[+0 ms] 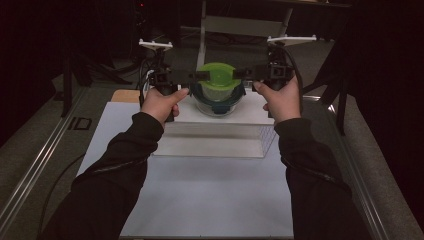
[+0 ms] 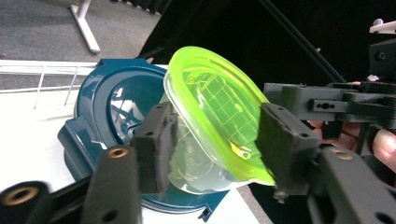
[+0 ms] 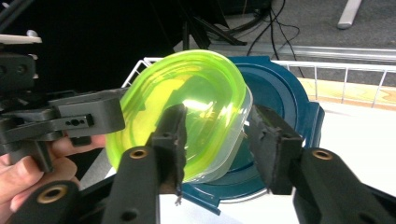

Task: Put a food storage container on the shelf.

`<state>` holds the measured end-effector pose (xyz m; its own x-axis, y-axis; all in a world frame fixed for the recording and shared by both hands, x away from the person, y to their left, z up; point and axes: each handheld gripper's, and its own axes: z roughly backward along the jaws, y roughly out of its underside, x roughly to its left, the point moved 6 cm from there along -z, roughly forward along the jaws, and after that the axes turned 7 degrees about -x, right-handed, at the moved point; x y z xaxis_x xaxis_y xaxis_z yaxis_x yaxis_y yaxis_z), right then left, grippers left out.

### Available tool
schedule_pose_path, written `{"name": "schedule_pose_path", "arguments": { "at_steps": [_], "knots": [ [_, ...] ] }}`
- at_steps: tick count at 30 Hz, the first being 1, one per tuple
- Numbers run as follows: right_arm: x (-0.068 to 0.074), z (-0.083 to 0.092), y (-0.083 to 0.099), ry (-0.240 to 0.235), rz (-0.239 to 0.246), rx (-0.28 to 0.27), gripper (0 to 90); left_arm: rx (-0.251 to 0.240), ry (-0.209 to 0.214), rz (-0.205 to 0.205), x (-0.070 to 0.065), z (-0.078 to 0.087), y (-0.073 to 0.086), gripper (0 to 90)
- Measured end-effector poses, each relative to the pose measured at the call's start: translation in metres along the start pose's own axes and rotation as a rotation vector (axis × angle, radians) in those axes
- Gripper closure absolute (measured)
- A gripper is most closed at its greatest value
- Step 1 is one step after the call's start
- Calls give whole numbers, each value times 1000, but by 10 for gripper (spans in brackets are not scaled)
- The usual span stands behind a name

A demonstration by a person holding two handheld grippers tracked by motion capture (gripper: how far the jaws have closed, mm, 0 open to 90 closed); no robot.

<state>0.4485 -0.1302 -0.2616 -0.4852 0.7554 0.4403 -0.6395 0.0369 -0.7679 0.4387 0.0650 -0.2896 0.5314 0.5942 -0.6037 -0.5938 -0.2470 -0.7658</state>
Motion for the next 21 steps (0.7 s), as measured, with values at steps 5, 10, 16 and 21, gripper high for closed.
{"name": "schedule_pose_path", "arguments": {
  "at_steps": [5,10,16,21],
  "knots": [
    [3,9,0,-6,15,-25,557,-11,-9,-9,0,4,0,454],
    [19,25,10,-49,71,-54,578,-55,-23,-39,3,19,0,448],
    [37,29,33,-126,88,-39,695,-49,9,-60,-1,30,10,439],
    [43,24,51,-129,114,-27,899,-44,14,-95,-3,39,23,420]
  ]
}}
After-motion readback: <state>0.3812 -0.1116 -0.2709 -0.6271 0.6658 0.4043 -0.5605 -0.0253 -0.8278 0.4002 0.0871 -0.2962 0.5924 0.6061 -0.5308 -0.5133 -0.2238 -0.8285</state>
